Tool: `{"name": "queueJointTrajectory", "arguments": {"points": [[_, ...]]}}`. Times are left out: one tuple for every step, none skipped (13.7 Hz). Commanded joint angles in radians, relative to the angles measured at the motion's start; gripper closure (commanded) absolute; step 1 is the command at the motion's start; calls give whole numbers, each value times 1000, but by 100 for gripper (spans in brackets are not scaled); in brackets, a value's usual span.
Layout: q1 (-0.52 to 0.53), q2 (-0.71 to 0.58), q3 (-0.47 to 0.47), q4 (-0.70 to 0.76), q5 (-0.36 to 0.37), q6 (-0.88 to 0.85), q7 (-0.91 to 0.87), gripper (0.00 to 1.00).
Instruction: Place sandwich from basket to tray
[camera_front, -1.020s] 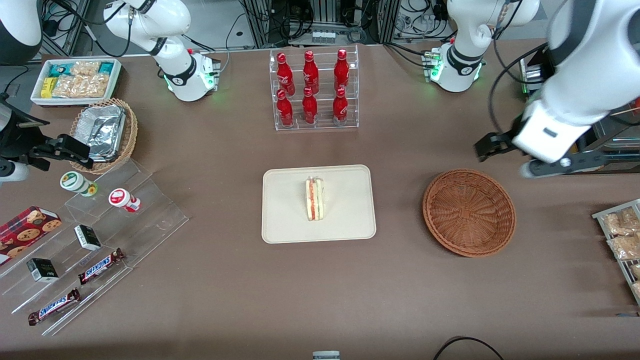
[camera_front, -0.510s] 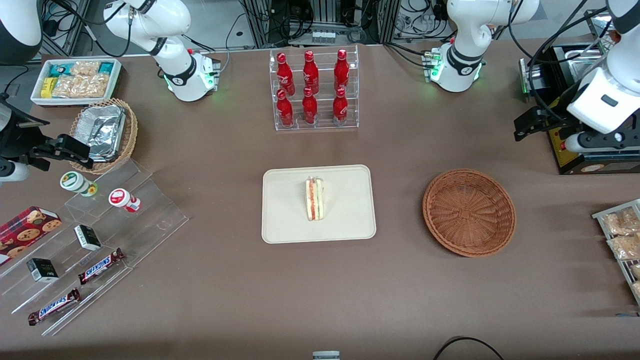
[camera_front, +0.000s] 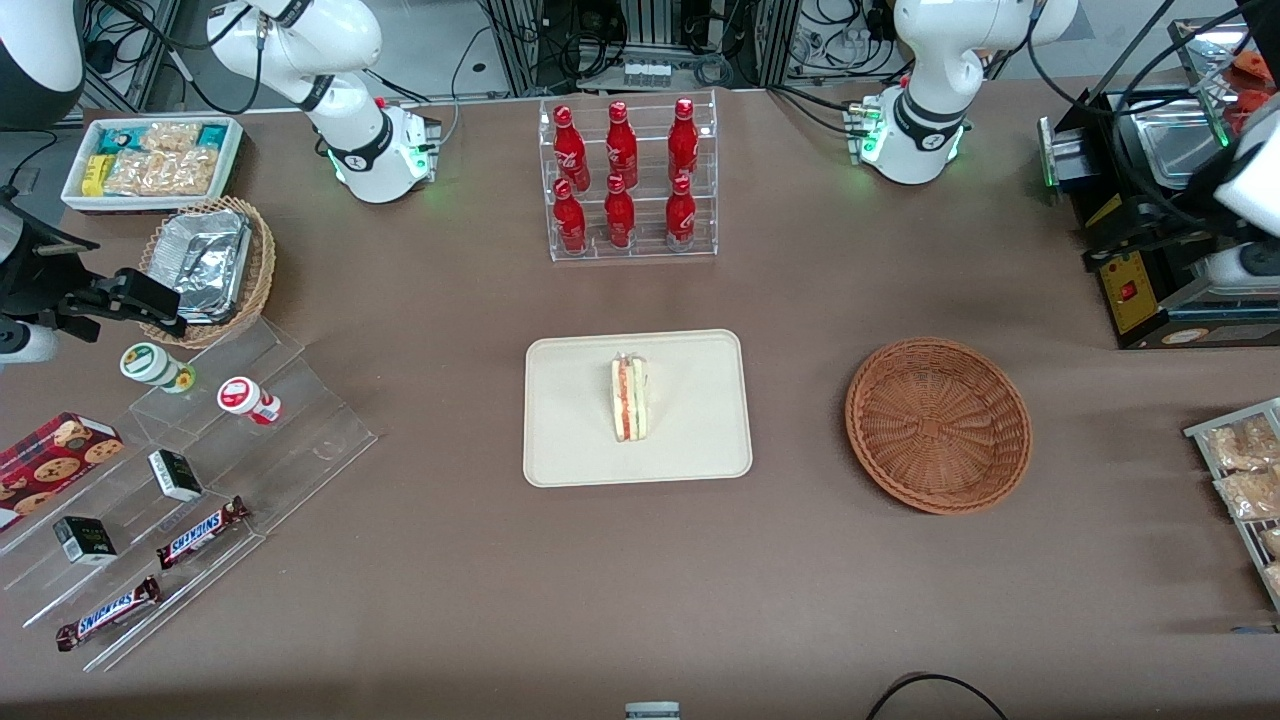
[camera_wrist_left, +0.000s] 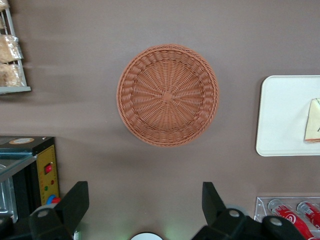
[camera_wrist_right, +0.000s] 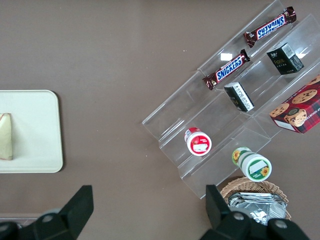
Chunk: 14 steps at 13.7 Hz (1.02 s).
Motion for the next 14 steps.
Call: {"name": "queueJointTrajectory", "arguments": {"points": [[14, -16, -25, -5, 3, -1, 24, 0], [14, -14, -26, -3, 21, -1, 28, 0], [12, -14, -37, -3, 59, -9, 35, 0], [12, -16, -58, -5, 79, -10, 37, 0], [12, -16, -60, -3, 78, -10, 34, 0], [12, -14, -60, -2, 76, -9, 31, 0], [12, -14, -60, -1, 72, -9, 26, 0], [12, -14, -60, -1, 72, -9, 24, 0], [14, -14, -60, -1, 70, -9, 24, 0], [14, -14, -60, 0, 69, -4, 28, 0], [15, -13, -60, 3, 61, -6, 29, 0], [15, -10, -60, 3, 56, -6, 29, 0], [15, -7, -60, 6, 56, -6, 28, 0], [15, -7, -60, 3, 56, -7, 25, 0]]}}
